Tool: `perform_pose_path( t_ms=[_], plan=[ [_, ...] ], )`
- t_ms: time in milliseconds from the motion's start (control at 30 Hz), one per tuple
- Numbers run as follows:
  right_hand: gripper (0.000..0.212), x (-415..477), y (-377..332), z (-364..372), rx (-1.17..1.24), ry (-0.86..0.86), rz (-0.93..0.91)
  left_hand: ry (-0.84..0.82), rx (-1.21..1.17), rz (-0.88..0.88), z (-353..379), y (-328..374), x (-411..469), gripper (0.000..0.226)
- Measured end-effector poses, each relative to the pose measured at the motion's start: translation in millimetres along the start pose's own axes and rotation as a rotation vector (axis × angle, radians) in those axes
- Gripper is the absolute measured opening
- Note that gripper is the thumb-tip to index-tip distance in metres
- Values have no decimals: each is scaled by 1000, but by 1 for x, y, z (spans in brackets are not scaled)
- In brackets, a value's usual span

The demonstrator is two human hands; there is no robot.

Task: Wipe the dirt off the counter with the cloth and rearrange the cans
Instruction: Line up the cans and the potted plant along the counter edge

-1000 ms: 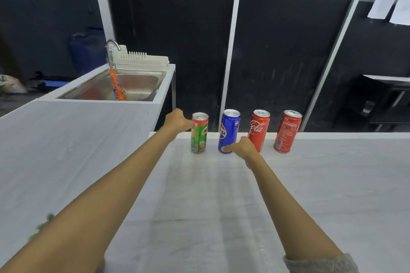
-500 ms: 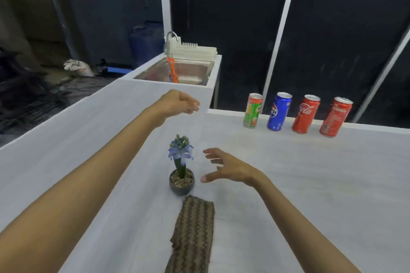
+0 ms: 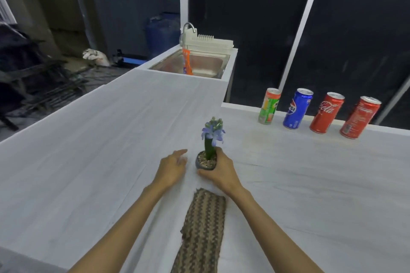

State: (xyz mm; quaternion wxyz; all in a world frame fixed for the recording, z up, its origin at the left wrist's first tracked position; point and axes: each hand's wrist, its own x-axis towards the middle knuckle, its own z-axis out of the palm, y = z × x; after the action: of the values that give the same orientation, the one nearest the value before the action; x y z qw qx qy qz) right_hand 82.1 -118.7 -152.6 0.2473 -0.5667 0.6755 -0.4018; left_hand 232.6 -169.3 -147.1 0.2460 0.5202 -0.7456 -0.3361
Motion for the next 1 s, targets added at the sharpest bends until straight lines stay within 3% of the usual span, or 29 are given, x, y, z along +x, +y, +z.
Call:
perform_pose_path(
  t_ms=[100,367,1000],
  plan=[
    [63,29,14,-29,-32,90,65,-117,194,111,30,1,27,49],
    [67,117,49,-78,-33,283,159,-149,535,295,75,12,120,54],
    [75,223,97,-68,30,417,195,-63,534,337,83,-2,130,54]
  ],
)
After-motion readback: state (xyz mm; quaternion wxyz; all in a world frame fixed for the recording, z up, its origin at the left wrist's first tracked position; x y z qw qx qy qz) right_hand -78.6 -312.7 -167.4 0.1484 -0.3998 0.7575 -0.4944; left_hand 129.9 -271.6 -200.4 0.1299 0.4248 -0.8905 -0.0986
